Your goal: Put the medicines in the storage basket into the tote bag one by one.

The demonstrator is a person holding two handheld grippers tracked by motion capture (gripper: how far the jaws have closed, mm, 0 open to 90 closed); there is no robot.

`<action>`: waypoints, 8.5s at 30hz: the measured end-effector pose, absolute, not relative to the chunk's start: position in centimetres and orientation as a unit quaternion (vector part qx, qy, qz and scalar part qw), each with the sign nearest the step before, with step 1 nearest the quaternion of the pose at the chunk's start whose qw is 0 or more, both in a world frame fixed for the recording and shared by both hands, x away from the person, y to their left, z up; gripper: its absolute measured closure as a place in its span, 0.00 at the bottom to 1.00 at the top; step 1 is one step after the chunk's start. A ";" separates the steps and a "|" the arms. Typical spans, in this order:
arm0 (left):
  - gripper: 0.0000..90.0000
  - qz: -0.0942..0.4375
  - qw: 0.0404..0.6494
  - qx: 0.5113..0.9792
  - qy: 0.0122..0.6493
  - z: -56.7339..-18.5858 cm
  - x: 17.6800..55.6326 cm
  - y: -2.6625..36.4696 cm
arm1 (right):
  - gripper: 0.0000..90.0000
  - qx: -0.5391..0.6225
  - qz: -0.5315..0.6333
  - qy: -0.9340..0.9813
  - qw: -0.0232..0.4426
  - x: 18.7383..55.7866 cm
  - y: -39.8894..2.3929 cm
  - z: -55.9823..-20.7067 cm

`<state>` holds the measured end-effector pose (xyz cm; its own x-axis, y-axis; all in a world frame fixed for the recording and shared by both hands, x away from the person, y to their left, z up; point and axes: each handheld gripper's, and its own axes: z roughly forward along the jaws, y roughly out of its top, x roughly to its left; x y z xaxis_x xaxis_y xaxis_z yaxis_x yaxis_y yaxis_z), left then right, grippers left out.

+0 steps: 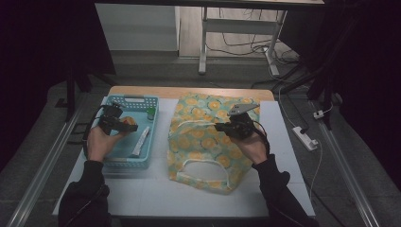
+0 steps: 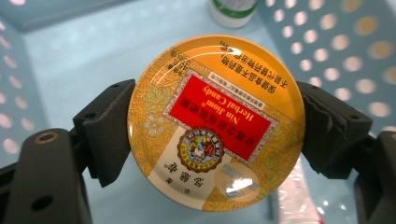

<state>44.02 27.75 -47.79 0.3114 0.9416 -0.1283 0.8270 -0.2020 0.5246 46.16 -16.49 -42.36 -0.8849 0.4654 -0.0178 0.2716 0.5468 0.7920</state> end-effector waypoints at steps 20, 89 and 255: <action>0.22 0.125 0.308 0.792 0.512 -44.1 41.3 24.6 | 1.00 0.213 0.440 0.865 0.112 45.9 -16.6 -42.1; 0.22 0.039 0.345 0.891 0.292 -46.7 41.9 4.6 | 1.00 0.207 0.440 0.867 0.107 45.5 -16.3 -42.3; 0.01 0.126 0.300 0.797 0.508 -47.6 42.7 24.5 | 1.00 0.215 0.425 0.874 0.098 45.8 -16.5 -43.4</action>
